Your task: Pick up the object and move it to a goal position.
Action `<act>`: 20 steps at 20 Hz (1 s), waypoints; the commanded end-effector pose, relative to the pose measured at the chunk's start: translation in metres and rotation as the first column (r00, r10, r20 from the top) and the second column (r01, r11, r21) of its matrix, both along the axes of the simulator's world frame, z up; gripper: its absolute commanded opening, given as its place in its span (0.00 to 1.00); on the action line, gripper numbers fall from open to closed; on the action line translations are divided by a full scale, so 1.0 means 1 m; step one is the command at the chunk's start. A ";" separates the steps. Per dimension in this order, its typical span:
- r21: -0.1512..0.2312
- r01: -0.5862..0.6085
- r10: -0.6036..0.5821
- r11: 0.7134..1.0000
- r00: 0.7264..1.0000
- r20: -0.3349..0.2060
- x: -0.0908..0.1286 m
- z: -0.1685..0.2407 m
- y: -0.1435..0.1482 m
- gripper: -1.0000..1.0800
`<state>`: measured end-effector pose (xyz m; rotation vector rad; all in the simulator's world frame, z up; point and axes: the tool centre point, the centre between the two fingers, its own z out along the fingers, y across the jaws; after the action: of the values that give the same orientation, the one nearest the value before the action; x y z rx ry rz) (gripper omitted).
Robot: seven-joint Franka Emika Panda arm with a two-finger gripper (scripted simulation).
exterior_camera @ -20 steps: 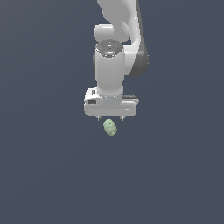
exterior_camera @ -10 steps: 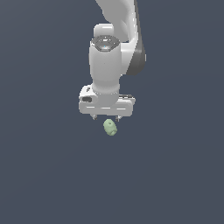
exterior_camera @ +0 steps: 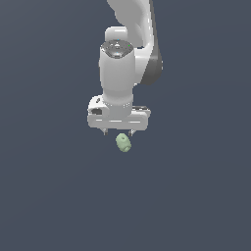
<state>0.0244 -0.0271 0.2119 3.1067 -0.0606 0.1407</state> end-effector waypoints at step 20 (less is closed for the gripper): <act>0.021 -0.381 0.381 0.924 0.921 -0.078 -0.046 -0.086 0.013 0.96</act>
<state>-0.0182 -0.0149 0.1313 3.0883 0.5055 0.0289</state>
